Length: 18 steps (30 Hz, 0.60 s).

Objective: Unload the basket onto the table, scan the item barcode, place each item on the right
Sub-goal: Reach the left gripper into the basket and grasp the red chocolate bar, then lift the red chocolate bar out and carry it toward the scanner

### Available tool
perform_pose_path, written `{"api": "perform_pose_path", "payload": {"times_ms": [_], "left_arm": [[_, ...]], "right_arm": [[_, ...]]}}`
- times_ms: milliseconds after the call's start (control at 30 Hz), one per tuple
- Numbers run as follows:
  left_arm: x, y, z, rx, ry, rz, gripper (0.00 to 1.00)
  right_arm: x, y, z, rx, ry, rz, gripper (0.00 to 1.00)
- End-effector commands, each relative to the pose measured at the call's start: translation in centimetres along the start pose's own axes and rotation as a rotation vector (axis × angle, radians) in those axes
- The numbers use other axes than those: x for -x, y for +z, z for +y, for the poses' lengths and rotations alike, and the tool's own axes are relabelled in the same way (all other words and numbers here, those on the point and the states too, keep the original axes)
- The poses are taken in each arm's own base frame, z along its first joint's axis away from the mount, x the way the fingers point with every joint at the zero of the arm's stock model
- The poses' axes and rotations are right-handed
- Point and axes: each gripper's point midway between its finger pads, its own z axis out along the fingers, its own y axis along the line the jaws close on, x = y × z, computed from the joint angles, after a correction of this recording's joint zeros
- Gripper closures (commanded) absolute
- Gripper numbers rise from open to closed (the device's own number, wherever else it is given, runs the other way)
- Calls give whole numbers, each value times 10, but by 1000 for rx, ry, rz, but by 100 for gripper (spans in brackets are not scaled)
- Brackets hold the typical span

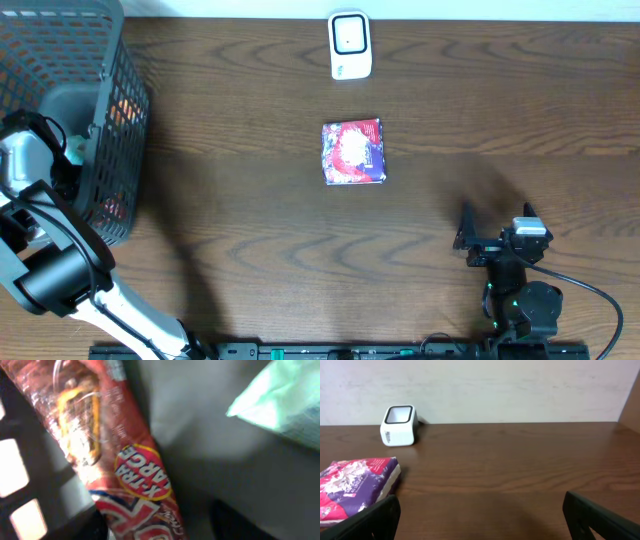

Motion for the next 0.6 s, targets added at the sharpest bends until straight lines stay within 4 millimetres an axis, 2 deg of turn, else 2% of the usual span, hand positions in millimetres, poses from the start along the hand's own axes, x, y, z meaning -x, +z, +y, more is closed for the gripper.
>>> {"api": "perform_pose_path", "payload": {"times_ms": [0,33,100,233,333,567], "left_arm": [[-4,17,9,47,38,7,59],[-3,17,8,43,52,4,77],[-2,16,6,37,64,-1,92],[0,7,7,36,67,-1,93],[5,-10,4,8,61,-24,93],[17,-107,-8,-272,23,-166,93]], "right_arm": [[-1,0,0,0,14,2,1],[-1,0,0,0,14,2,1],[-1,0,0,0,14,2,1],[-1,0,0,0,14,2,1],[-1,0,0,0,14,2,1],[-1,0,0,0,14,2,1]]}}
